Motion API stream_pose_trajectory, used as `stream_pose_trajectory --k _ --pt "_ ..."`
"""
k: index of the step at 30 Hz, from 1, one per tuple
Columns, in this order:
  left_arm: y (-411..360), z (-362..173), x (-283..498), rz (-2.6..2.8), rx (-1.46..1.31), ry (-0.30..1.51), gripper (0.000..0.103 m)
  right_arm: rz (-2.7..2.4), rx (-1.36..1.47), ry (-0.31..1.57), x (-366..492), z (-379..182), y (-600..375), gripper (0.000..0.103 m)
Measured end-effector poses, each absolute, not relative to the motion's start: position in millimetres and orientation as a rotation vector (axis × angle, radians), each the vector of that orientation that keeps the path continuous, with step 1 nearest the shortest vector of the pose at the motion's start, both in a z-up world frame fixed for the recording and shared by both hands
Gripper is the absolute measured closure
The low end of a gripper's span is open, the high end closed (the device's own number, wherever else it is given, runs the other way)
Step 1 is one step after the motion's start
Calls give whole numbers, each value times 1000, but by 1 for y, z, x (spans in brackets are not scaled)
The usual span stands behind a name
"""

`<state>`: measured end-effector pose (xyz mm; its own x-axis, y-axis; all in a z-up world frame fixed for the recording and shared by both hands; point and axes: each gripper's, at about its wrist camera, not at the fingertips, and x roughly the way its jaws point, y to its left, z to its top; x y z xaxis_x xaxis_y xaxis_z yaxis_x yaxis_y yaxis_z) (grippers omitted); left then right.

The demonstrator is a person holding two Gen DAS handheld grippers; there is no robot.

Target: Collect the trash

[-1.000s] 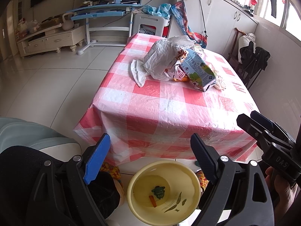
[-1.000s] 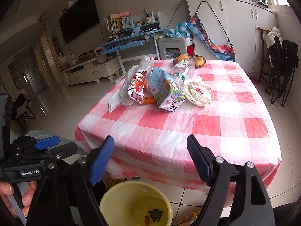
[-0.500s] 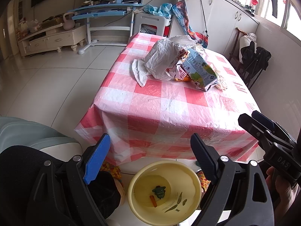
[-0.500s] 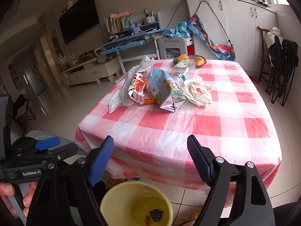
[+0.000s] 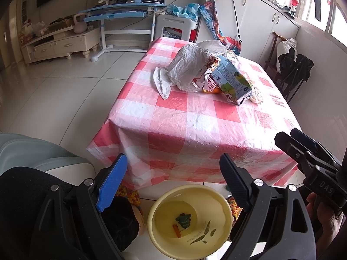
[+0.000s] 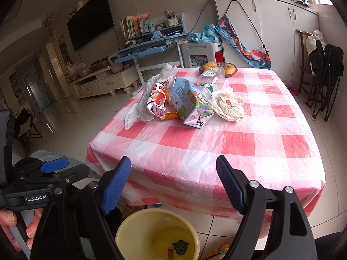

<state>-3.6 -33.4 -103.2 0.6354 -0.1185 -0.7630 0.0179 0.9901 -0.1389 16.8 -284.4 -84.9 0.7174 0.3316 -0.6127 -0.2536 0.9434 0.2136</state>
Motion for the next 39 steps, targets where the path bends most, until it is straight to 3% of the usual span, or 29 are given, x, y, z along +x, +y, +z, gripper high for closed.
stream_pose_trajectory --k 39 --pt "-33 -103 -4 -76 -122 879 20 323 119 701 17 -84 -282 24"
